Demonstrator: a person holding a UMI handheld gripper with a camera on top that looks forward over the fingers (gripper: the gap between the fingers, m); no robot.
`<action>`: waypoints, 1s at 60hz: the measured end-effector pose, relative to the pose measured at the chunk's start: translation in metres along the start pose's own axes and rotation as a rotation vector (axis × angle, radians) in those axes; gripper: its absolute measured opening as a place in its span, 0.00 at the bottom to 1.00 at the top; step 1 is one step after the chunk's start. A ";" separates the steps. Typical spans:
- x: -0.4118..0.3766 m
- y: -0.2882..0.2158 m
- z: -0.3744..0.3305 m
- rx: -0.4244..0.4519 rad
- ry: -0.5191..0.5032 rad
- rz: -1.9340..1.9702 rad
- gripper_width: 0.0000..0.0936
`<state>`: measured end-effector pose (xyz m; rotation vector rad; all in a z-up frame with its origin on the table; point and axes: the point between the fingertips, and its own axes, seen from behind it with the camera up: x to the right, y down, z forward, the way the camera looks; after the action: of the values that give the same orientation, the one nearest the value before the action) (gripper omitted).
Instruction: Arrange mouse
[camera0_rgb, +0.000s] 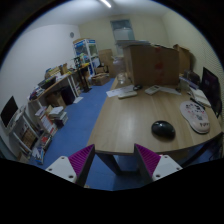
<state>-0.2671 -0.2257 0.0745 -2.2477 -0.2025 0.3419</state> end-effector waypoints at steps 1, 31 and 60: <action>-0.004 0.008 0.002 0.002 0.007 0.005 0.85; 0.194 0.014 0.051 -0.014 0.184 -0.033 0.85; 0.222 -0.037 0.126 0.103 0.187 -0.063 0.74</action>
<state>-0.0965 -0.0537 -0.0140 -2.1512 -0.1533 0.1048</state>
